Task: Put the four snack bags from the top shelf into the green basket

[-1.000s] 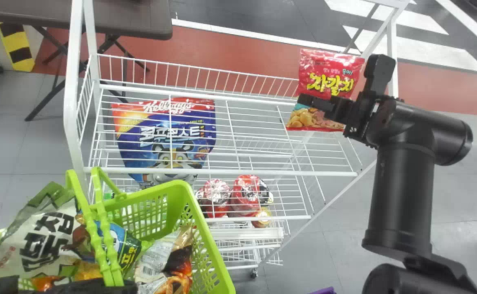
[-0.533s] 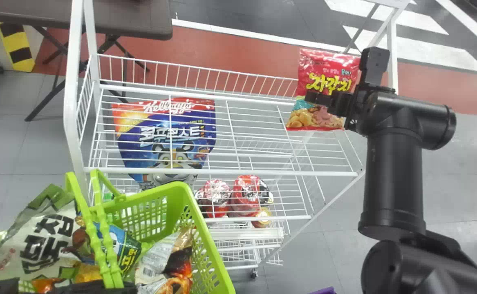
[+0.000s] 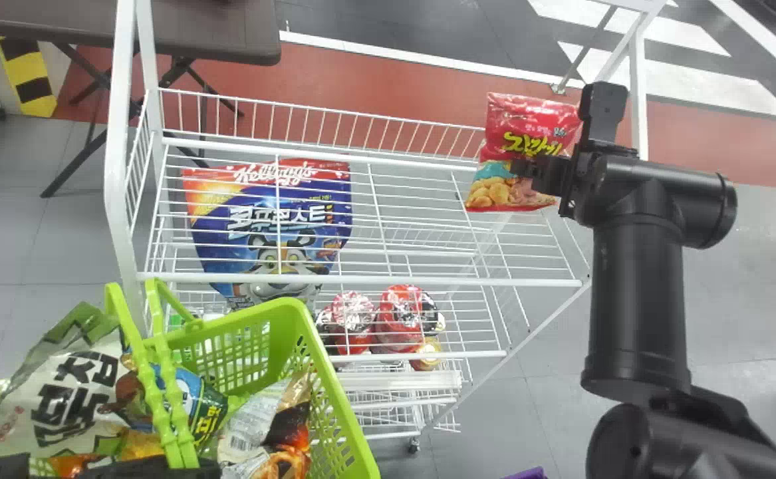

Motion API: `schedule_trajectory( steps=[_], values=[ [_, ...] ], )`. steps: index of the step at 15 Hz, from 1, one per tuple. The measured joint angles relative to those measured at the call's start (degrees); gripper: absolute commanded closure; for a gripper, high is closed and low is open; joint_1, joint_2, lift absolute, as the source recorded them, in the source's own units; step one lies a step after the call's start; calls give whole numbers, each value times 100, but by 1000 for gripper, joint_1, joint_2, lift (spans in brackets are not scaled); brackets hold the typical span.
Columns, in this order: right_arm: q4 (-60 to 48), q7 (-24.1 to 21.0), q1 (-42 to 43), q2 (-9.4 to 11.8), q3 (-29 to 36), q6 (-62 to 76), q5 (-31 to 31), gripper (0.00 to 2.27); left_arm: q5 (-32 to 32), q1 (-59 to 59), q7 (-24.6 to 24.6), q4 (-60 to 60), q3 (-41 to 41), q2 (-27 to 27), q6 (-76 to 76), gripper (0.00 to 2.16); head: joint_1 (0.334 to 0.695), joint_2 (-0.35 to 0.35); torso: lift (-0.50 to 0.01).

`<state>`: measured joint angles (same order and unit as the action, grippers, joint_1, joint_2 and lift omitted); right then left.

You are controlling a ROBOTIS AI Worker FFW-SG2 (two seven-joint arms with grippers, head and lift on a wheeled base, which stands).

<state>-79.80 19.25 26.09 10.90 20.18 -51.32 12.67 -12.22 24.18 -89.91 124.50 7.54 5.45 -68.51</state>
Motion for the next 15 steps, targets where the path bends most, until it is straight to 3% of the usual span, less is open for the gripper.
schedule_trajectory(
  steps=[3,8,11,15],
  values=[
    [-972,38,-481,-4,98,-596,-594,2256,-13,-17,0,-30,54,0,28,2148,695,-350,-6],
    [-3572,61,-1604,-6,158,-3268,-2044,2256,-68,-191,0,-31,262,7,-26,2148,695,-350,-6],
    [-4756,80,-2100,-44,161,-3648,-3035,2256,-111,-307,0,-7,417,12,-140,2148,695,-342,-6],
    [-5299,188,-2333,-247,-76,-3670,-4015,2256,-107,-356,0,13,406,12,-260,2148,695,-223,-6]
  ],
)
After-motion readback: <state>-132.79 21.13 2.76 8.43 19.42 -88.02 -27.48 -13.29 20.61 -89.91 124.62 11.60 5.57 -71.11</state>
